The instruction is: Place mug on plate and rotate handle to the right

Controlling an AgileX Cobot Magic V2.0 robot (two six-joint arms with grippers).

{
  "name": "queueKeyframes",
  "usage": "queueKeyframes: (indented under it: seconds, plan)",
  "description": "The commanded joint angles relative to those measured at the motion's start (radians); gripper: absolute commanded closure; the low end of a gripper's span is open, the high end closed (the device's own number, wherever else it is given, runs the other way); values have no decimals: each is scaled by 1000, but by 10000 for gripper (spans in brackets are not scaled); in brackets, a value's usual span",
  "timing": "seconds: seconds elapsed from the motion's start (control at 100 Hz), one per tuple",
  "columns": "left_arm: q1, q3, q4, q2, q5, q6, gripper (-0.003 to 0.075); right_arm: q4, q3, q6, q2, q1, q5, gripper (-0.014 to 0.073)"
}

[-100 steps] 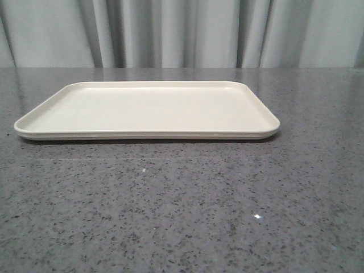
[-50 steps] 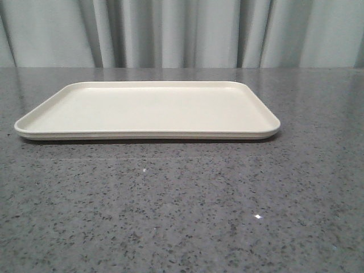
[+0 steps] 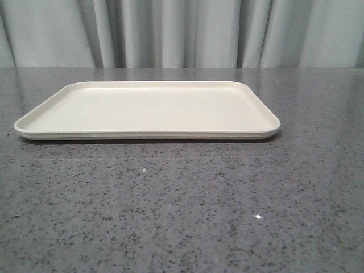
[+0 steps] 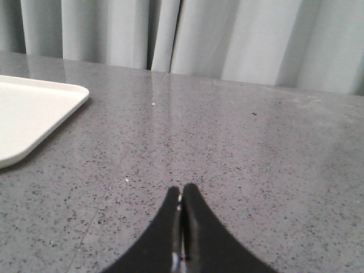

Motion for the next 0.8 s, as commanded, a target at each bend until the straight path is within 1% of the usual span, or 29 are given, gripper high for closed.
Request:
queueKeyframes:
  seconds: [0.0,0.2,0.44,0.58,0.73,0.79]
  plan:
    - [1,7,-17,-29,-79,-52,740,29,-2,10,-19,-4,-99,705]
    - [1,-28,-17,-29,-71,-52,741,111,-15,10,-19,-4,-115,705]
    - [1,-54,-17,-29,-71,-52,741,112,-47,10,-16,-4,-127,705]
    - [1,-54,-96,-29,-66,-52,741,133,-63,10,-13,-4,-117,705]
    - [1,-65,-106,-29,-61,-52,741,137,-98,10,-11,-4,-110,705]
    - [1,-84,-122,-29,-29,-52,741,137,-114,10,-11,-4,-100,705]
